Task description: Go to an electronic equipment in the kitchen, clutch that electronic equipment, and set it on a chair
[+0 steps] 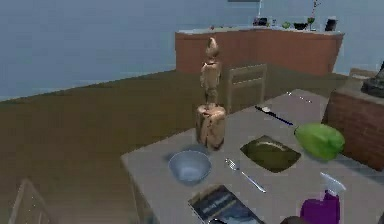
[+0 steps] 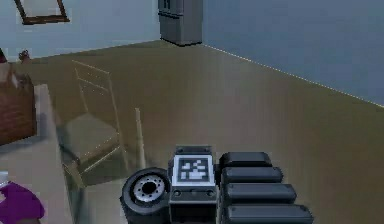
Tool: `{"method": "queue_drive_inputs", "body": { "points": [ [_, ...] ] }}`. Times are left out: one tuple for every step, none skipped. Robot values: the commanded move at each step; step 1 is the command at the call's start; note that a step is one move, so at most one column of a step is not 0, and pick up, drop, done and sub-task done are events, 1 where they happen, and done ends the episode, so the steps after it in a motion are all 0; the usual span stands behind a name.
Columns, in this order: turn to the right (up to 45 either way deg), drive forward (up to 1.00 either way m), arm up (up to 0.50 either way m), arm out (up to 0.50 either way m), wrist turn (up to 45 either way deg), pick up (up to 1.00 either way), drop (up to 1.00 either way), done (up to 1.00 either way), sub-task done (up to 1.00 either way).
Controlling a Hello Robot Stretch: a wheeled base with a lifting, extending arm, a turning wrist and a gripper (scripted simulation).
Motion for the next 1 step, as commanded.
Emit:
{"method": "queue_drive_inputs", "body": {
  "points": [
    [-45.0, 0.0, 0.0, 0.0, 0.0, 0.0, 0.0, 0.0, 0.0]
  ]
}}
